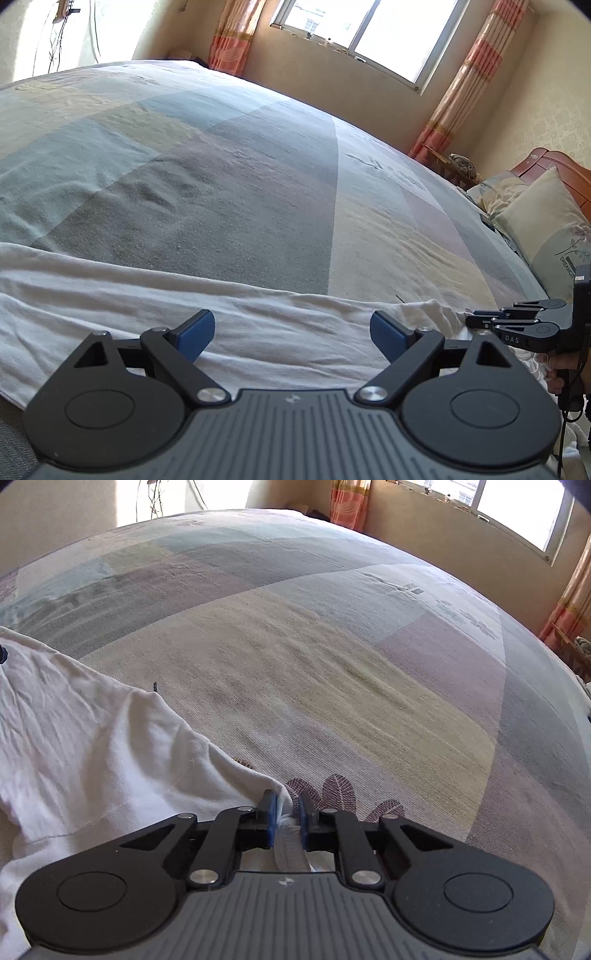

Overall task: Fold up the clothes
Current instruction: 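Pinch the sweatshirt edge with the right gripper and release it, then raise the right gripper back above the sweatshirt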

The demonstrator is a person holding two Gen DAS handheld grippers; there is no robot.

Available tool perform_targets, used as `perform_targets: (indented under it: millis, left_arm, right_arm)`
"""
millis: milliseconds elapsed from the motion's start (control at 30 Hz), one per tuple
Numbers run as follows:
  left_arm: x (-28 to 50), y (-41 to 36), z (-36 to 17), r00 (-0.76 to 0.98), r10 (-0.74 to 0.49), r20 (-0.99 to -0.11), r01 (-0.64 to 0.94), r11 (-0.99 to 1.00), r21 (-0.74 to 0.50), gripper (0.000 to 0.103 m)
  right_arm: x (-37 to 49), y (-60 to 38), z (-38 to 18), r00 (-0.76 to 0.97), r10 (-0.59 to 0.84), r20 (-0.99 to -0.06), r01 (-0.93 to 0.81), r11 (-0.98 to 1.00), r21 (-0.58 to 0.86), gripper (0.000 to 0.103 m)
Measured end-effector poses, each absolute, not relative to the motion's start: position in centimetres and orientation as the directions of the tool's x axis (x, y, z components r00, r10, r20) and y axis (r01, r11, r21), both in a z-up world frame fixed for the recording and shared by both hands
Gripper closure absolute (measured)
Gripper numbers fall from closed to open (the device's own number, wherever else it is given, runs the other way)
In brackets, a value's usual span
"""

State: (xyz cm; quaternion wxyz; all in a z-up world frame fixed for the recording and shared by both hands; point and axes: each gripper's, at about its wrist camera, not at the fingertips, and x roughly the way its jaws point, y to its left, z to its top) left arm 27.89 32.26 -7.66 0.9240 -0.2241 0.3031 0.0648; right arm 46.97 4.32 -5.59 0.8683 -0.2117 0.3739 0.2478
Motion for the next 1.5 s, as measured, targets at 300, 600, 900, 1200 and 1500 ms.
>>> perform_targets:
  millis: [300,600,900,1200,1500]
  left_arm:
    - [28.3,31.9,-7.9,0.796,-0.024,-0.605,-0.255,0.893,-0.371,0.012]
    - [28.1,28.6,-6.0,0.81,-0.054,-0.583,-0.17,0.931,-0.323,0.012]
    - [28.2,23.3,-7.8,0.725,-0.096,-0.682,-0.101,0.965,-0.243,0.012]
    - [23.5,21.5,-6.3,0.671,0.002,-0.742,-0.127,0.985,-0.113,0.011]
    - [20.0,11.3,-3.5,0.665,-0.24,-0.707,0.154,0.971,-0.185,0.011]
  right_arm:
    - [46.1,4.2,-3.2,0.638,0.302,-0.708,-0.557,0.816,-0.155,0.07]
    - [36.6,0.1,4.7,0.663,0.317,-0.678,-0.542,0.828,-0.142,0.024]
    - [20.9,-9.3,4.0,0.652,0.249,-0.716,-0.451,0.887,-0.101,0.0]
    - [14.5,-14.5,-0.2,0.611,0.21,-0.764,-0.341,0.94,-0.014,0.0]
    - [13.5,-18.7,-6.1,0.564,0.187,-0.804,-0.205,0.975,0.083,0.0]
